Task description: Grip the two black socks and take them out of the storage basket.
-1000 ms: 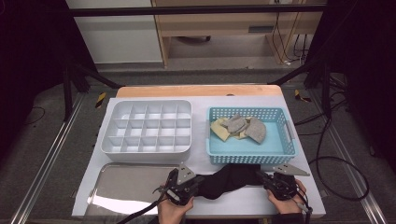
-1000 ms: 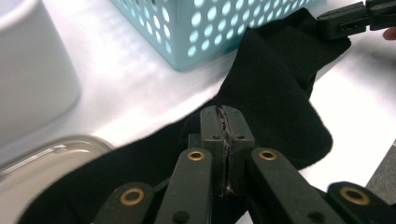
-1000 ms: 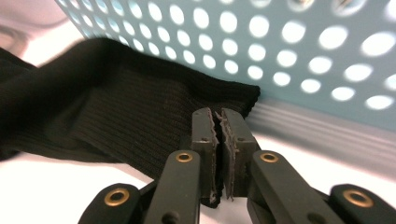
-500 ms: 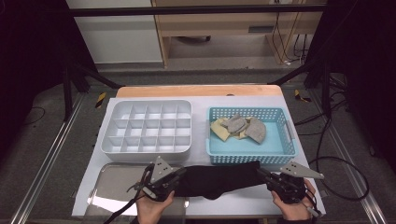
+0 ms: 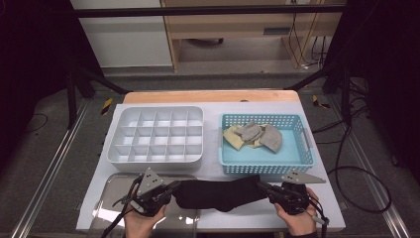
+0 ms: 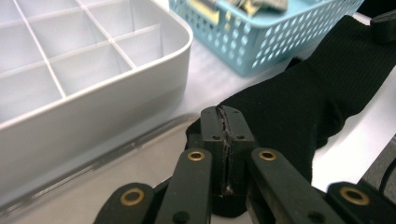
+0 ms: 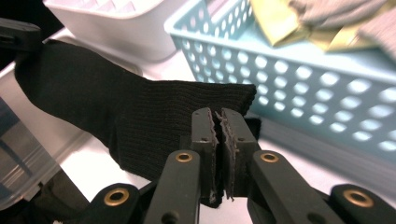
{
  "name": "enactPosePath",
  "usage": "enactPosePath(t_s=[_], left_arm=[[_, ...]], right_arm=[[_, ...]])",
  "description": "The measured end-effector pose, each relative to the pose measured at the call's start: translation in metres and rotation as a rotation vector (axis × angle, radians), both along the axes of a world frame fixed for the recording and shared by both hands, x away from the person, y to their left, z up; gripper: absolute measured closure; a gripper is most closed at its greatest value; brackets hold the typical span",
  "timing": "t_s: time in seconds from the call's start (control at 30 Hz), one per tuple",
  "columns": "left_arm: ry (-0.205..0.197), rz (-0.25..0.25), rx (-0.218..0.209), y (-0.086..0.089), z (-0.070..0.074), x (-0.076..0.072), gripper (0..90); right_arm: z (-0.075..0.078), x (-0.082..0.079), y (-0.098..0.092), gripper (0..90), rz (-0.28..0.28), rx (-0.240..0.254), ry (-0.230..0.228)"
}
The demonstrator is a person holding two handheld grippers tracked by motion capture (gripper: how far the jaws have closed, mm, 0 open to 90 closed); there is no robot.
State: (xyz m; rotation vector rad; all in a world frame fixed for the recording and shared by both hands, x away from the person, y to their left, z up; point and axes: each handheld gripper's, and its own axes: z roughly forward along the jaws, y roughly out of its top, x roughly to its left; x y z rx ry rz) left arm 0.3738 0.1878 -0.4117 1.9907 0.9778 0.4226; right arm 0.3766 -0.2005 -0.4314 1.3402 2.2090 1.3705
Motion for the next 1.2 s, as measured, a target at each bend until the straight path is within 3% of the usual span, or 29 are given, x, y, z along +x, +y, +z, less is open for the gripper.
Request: enactPosePath(t_s=[0.2, 0.37, 0.47, 0.57, 0.8, 1.0, 1.13, 1.17, 1.2], left_arm=[[0.043, 0.015, 0.030, 0.002, -0.015, 0.011, 88.2], [0.086, 0.018, 0.049, -0.001, -0.031, 0.019, 87.8], [0.098, 0.011, 0.055, -0.004, -0.037, 0.020, 87.6], [0.098, 0.014, 0.054, -0.005, -0.039, 0.021, 86.5], [0.099, 0.061, 0.027, 0.004, -0.035, 0.016, 70.9], [0.165, 0.075, 0.017, 0.006, -0.041, 0.010, 60.3], [0.199, 0.076, 0.014, 0.004, -0.047, 0.008, 62.1], [0.200, 0.069, 0.018, 0.003, -0.048, 0.008, 69.6], [0.202, 0.070, 0.016, 0.002, -0.050, 0.008, 69.6]], right_arm=[[-0.019, 0.015, 0.008, 84.8, -0.010, -0.028, 0.034], [-0.029, 0.023, 0.011, 84.1, -0.017, -0.066, 0.023], [-0.036, 0.025, 0.013, 84.0, -0.028, -0.109, 0.035], [-0.040, 0.027, 0.012, 83.6, -0.032, -0.120, 0.037], [-0.042, 0.028, 0.010, 83.3, -0.039, -0.133, 0.028], [-0.042, 0.026, 0.008, 82.3, -0.041, -0.141, 0.022], [-0.044, 0.025, 0.008, 81.9, -0.041, -0.144, 0.024], [-0.044, 0.025, 0.008, 81.9, -0.039, -0.142, 0.023], [-0.044, 0.025, 0.008, 81.9, -0.039, -0.142, 0.023]])
